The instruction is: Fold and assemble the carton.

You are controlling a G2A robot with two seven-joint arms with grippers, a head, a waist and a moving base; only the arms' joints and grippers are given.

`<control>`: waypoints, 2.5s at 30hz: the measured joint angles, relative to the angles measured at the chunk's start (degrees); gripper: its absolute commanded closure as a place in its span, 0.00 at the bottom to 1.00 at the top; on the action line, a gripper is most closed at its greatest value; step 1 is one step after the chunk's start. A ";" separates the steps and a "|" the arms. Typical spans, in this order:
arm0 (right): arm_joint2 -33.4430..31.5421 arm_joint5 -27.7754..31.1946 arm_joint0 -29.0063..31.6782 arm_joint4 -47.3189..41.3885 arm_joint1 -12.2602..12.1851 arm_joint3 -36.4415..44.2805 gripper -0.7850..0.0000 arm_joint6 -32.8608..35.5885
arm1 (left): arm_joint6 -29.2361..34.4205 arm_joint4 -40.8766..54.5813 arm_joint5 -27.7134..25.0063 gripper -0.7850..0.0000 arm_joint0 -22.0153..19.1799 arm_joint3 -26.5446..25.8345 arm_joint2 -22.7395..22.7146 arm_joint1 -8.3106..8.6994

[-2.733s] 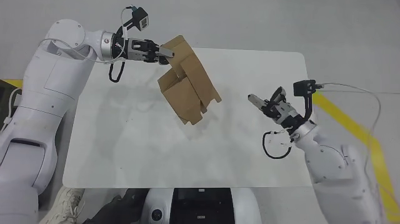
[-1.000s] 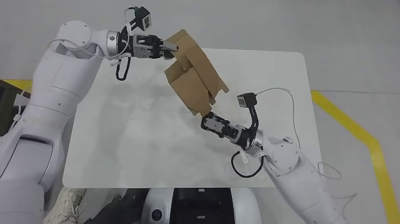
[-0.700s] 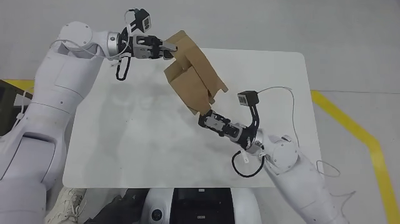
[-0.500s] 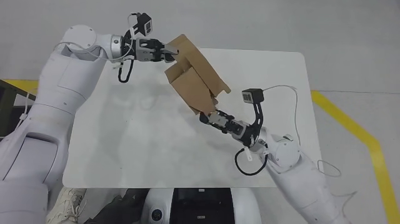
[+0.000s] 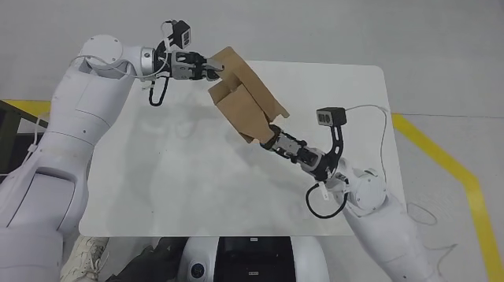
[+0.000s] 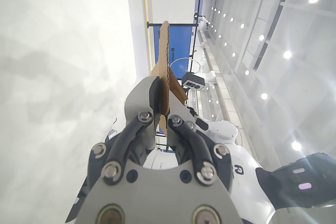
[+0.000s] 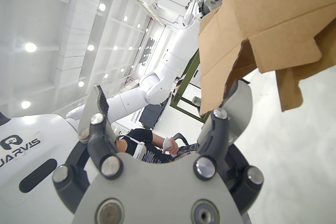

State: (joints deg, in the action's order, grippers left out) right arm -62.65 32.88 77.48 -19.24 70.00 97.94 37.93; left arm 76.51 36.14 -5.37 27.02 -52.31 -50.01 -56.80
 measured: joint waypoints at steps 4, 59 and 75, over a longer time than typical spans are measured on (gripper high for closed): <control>1.03 -0.28 -1.15 -3.76 0.29 -1.70 0.08 0.80 | 0.49 0.06 0.07 1.00 0.66 -0.95 -0.69 0.08; 1.55 -4.08 -1.46 0.40 1.77 -2.01 1.00 -7.01 | -3.14 -1.29 1.43 1.00 6.35 -6.44 -8.76 0.54; 0.59 -5.54 -1.14 -0.72 1.78 -2.06 0.96 -6.63 | -3.48 -2.70 2.42 1.00 8.33 -8.67 -10.02 0.76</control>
State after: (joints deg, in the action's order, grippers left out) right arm -62.06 27.35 76.33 -19.97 71.79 95.88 31.30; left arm 73.04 33.45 -2.94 35.35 -60.99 -60.02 -56.04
